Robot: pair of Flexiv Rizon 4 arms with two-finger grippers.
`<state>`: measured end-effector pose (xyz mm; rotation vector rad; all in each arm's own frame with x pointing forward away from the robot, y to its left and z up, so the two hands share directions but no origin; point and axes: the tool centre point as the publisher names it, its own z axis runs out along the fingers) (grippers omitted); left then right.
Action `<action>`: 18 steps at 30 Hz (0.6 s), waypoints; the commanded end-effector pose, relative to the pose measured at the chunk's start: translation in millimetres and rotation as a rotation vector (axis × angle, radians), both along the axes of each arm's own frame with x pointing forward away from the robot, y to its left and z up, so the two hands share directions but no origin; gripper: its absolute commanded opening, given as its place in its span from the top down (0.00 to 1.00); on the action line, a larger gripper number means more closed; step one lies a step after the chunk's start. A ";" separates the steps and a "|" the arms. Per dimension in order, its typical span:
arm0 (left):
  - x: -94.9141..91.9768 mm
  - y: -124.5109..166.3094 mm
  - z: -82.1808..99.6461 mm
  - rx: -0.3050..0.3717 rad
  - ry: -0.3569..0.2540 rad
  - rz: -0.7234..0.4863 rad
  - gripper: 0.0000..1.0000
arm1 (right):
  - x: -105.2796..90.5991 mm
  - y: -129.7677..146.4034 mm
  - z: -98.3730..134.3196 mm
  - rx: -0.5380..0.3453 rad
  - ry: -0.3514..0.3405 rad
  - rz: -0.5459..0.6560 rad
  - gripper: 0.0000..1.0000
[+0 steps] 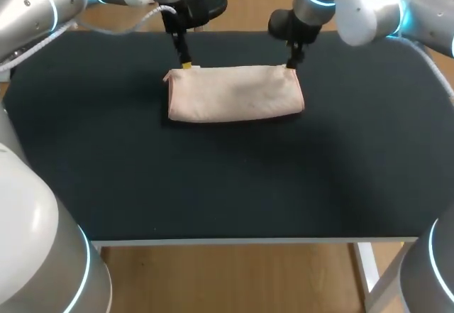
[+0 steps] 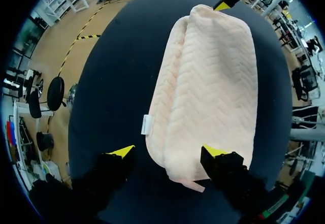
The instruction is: Fold the towel
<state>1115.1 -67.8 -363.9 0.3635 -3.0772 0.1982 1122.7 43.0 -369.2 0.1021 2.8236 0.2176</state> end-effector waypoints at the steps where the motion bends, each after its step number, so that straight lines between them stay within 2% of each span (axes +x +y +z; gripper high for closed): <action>1: -31.8 11.3 27.8 -0.101 -0.080 -0.043 0.00 | -14.9 -7.0 16.2 0.017 -0.017 0.006 0.00; 2: -35.7 11.1 32.6 -0.141 -0.095 -0.065 0.00 | -16.6 -6.7 18.1 0.021 -0.018 0.012 0.00; 9: -61.6 12.6 57.1 -0.295 -0.137 -0.132 0.00 | -29.4 -2.6 22.1 0.035 -0.021 0.036 0.00; 18: -89.7 22.0 68.2 -0.450 -0.162 -0.156 0.00 | -43.1 3.3 20.7 0.048 -0.011 0.061 0.00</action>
